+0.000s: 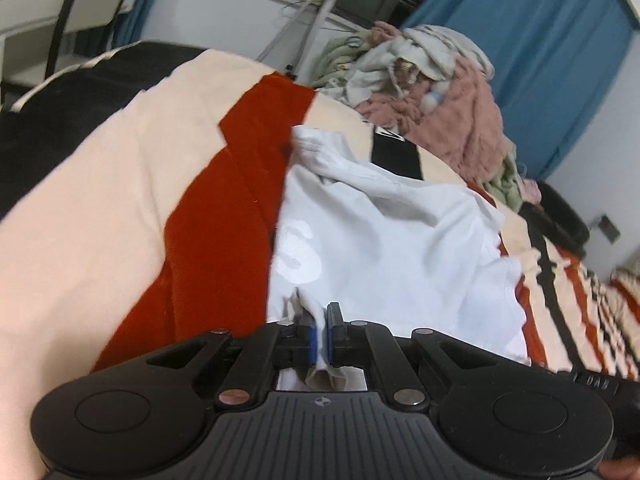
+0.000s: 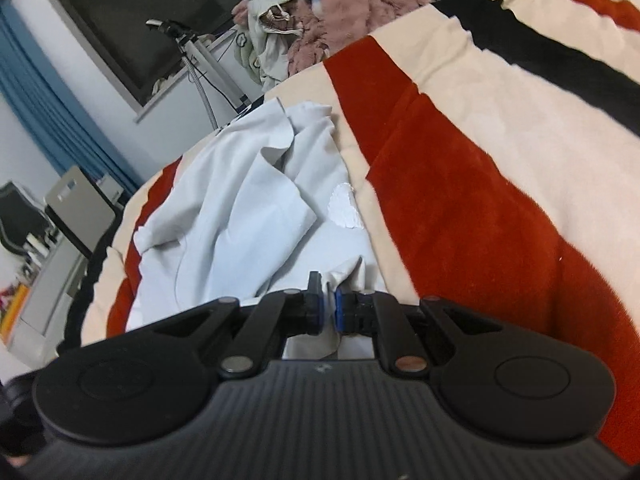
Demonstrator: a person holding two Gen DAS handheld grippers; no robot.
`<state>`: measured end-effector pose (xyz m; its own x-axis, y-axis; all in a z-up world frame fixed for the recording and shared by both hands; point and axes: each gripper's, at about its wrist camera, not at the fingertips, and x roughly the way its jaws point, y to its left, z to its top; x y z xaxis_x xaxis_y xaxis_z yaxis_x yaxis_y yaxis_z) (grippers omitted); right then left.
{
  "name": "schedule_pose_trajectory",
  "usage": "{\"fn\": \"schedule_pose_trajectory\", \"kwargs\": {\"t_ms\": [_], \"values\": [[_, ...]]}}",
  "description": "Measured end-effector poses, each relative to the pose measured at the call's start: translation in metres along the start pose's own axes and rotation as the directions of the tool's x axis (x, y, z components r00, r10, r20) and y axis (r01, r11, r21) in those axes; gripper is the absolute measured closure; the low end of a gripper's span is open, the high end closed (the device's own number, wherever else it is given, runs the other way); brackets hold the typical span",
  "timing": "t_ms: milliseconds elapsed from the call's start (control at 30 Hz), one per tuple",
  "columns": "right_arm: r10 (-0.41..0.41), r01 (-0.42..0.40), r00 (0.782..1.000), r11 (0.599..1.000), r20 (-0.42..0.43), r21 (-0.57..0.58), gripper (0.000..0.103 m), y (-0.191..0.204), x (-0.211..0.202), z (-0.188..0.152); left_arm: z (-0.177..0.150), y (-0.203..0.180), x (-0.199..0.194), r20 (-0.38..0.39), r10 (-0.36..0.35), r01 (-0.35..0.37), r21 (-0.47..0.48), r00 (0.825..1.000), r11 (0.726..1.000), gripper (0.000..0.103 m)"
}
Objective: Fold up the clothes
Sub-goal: 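Fold the hem end of the white T-shirt strip over toward the collar with both grippers, then open both grippers and lift them off the folded T-shirt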
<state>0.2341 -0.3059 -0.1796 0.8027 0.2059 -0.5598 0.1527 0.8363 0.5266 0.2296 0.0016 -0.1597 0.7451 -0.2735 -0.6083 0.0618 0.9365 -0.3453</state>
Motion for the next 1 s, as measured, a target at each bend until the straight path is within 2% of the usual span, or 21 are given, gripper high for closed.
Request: {"fn": "schedule_pose_trajectory", "kwargs": {"t_ms": [100, 167, 200, 233, 300, 367, 433, 667, 833, 1000], "values": [[-0.018, 0.018, 1.0, 0.997, 0.004, -0.078, 0.091, 0.009, -0.007, 0.001, -0.001, -0.012, -0.011, 0.011, 0.019, -0.02, 0.079, 1.0, 0.997, 0.079], [-0.026, 0.028, 1.0, 0.993, 0.012, -0.113, 0.085, 0.016, -0.014, 0.002, -0.001, -0.021, -0.026, 0.027, 0.023, -0.026, 0.116, 0.999, 0.993, 0.053], [-0.027, 0.03, 0.999, 0.991, 0.022, -0.131, 0.067, 0.02, -0.019, 0.002, -0.001, -0.026, -0.035, 0.043, 0.029, -0.034, 0.134, 0.999, 0.99, 0.047], [-0.022, 0.028, 0.999, 0.988, 0.044, -0.151, 0.037, 0.024, -0.027, 0.002, -0.001, -0.031, -0.044, 0.06, 0.036, -0.045, 0.15, 0.998, 0.988, 0.039], [-0.007, 0.025, 0.996, 0.981, 0.091, -0.194, 0.011, 0.034, -0.043, 0.001, -0.002, -0.04, -0.067, 0.108, 0.037, -0.056, 0.176, 0.993, 0.983, 0.025], [0.014, 0.021, 0.99, 0.968, 0.139, -0.249, 0.012, 0.044, -0.063, -0.002, -0.005, -0.047, -0.089, 0.171, 0.047, -0.081, 0.197, 0.984, 0.977, 0.005], [0.023, 0.025, 0.986, 0.958, 0.163, -0.284, 0.012, 0.051, -0.079, -0.008, -0.01, -0.053, -0.108, 0.218, 0.052, -0.103, 0.231, 0.975, 0.968, 0.002], [0.058, 0.044, 0.969, 0.915, 0.238, -0.401, 0.012, 0.072, -0.137, -0.029, -0.027, -0.061, -0.157, 0.25, 0.034, -0.099, 0.251, 0.968, 0.963, 0.001], [0.075, 0.038, 0.966, 0.906, 0.248, -0.421, 0.012, 0.074, -0.162, -0.045, -0.04, -0.064, -0.186, 0.267, 0.009, -0.081, 0.26, 0.964, 0.962, 0.001], [0.076, 0.053, 0.958, 0.899, 0.275, -0.434, 0.012, 0.079, -0.179, -0.055, -0.055, -0.063, -0.203, 0.221, -0.009, -0.047, 0.247, 0.975, 0.968, 0.001]]}}
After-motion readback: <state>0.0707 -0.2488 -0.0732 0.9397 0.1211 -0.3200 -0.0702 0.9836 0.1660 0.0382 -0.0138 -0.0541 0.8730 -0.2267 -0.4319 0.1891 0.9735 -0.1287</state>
